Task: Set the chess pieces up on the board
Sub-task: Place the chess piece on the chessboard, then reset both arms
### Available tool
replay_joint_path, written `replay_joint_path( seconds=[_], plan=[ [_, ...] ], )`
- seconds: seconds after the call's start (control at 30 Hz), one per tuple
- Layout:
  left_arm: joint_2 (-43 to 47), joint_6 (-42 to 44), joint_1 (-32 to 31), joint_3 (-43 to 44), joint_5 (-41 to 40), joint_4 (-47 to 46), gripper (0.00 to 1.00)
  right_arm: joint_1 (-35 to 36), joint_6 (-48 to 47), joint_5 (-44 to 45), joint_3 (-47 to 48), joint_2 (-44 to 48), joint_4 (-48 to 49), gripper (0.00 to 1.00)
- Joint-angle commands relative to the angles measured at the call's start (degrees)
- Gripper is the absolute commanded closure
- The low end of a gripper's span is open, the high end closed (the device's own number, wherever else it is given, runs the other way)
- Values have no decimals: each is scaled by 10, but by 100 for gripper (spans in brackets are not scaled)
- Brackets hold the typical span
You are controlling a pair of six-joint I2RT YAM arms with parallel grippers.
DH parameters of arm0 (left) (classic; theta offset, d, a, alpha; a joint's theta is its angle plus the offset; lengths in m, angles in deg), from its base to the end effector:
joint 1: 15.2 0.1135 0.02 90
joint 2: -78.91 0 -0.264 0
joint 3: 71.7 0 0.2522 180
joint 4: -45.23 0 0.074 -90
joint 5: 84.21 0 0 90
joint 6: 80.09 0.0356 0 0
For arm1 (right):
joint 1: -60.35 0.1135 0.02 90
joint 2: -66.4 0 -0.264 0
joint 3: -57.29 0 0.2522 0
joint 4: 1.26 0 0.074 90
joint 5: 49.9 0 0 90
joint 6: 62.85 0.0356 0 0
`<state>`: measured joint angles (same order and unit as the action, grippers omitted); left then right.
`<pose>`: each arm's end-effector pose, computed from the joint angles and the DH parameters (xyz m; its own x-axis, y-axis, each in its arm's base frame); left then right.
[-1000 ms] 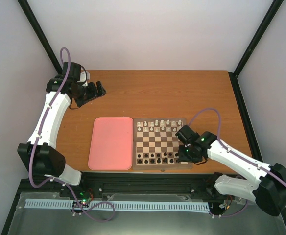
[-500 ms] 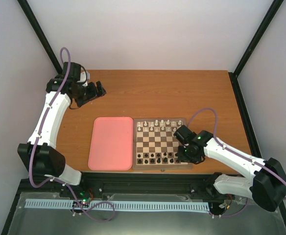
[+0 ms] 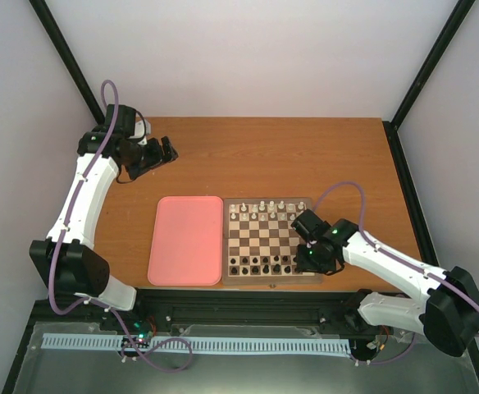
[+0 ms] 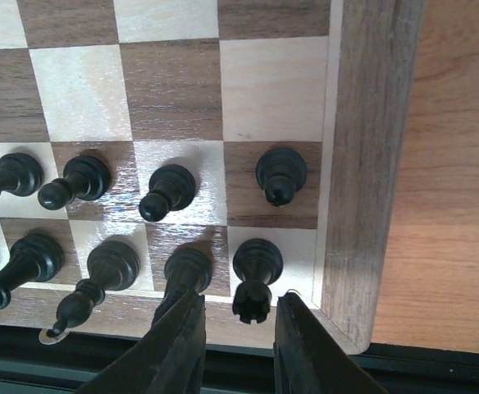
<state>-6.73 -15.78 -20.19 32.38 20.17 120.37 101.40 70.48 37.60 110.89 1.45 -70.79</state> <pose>0.2968 -0.0348 0.3658 -0.8457 -0.3477 -0.4048 -0.1626 0.8904 -0.4251 0.1293 0.1147 0.1949 -0.9954 0.0422 -0.0857 0.0299 0.9897 0.1401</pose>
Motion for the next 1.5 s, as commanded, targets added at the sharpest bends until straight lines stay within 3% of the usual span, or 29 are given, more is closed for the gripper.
replay_joint_path(
  seconds=[0.0, 0.67, 0.93, 1.0, 1.03, 1.1, 1.47],
  plan=[
    [2, 9, -3, 4, -1, -6, 0, -5, 11, 24, 2, 17, -28, 74],
    [2, 9, -3, 0, -1, -7, 0, -5, 7, 27, 6, 26, -36, 72],
    [2, 8, -3, 3, -2, -5, 0, -5, -2, 26, 62, 75, -55, 52],
    [2, 6, -3, 4, 0, -6, 0, -5, -8, 35, 92, 62, -64, 43],
    [2, 6, -3, 4, 0, -6, 0, -5, -11, 41, 111, 52, -68, 35],
    [1, 6, -3, 5, 0, -5, 0, -5, -25, 52, 155, 22, -68, 3],
    [-12, 11, -3, 37, -1, 19, 0, -12, -117, 62, 479, -224, -105, 0]
  ],
)
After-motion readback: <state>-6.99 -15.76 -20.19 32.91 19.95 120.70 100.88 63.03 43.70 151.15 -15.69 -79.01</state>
